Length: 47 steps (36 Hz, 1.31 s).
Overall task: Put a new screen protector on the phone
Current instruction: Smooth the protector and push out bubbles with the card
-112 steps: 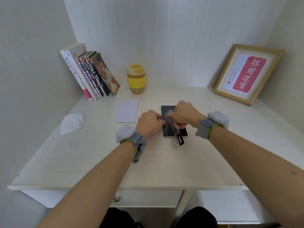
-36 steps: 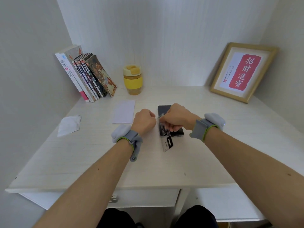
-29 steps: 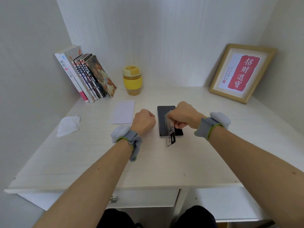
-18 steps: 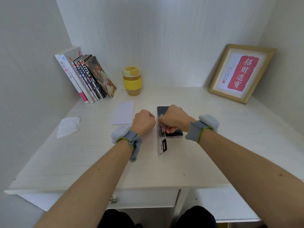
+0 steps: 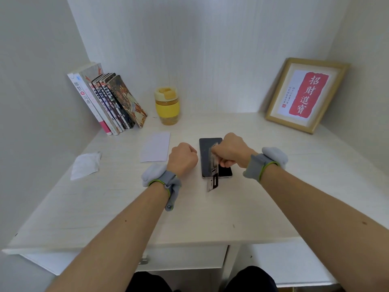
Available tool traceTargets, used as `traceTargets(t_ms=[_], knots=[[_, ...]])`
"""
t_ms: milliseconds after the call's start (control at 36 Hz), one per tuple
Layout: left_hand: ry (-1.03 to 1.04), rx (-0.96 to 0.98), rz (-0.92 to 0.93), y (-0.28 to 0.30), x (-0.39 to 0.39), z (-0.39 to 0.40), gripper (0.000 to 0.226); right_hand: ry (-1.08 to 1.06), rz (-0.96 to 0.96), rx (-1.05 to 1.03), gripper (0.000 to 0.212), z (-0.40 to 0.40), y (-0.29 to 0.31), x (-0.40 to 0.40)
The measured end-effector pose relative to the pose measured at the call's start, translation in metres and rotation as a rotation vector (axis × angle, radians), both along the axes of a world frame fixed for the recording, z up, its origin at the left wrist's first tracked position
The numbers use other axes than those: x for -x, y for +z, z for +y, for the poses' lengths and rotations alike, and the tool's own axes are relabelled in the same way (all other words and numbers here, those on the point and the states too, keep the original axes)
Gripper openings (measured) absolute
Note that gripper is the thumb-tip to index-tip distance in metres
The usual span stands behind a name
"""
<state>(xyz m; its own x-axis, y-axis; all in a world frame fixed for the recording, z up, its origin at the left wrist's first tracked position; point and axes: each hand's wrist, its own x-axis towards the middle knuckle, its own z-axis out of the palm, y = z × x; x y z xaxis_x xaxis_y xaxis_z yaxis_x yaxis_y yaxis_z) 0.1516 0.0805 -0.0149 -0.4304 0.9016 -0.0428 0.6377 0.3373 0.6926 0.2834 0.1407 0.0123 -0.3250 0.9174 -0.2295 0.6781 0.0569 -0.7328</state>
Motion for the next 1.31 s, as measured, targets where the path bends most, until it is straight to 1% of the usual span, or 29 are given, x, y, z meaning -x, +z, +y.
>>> traceTargets(t_ms=[278, 417, 611, 861, 1000, 1083, 1306], knots=[[0.016, -0.009, -0.007, 0.000, 0.001, -0.001, 0.031, 0.042, 0.005, -0.010, 0.024, -0.005, -0.005, 0.024], [0.007, -0.006, -0.009, 0.002, 0.002, -0.002, 0.032, 0.001, 0.051, 0.016, 0.024, 0.001, 0.001, 0.016], [0.001, -0.002, 0.003, 0.002, -0.002, -0.001, 0.031, -0.031, -0.018, -0.017, 0.024, 0.009, 0.005, -0.001], [0.006, -0.003, -0.015, 0.001, 0.001, 0.000, 0.032, 0.008, -0.025, -0.061, 0.027, 0.004, -0.002, 0.020], [0.023, -0.008, -0.013, 0.001, 0.003, 0.000, 0.033, 0.033, -0.008, -0.046, 0.021, 0.002, -0.004, 0.028], [0.025, -0.002, -0.020, 0.001, 0.003, 0.000, 0.033, 0.006, 0.023, -0.042, 0.024, 0.005, -0.004, 0.024], [0.000, -0.013, 0.018, 0.002, 0.001, 0.000, 0.032, -0.033, -0.015, -0.037, 0.022, 0.015, 0.002, 0.005]])
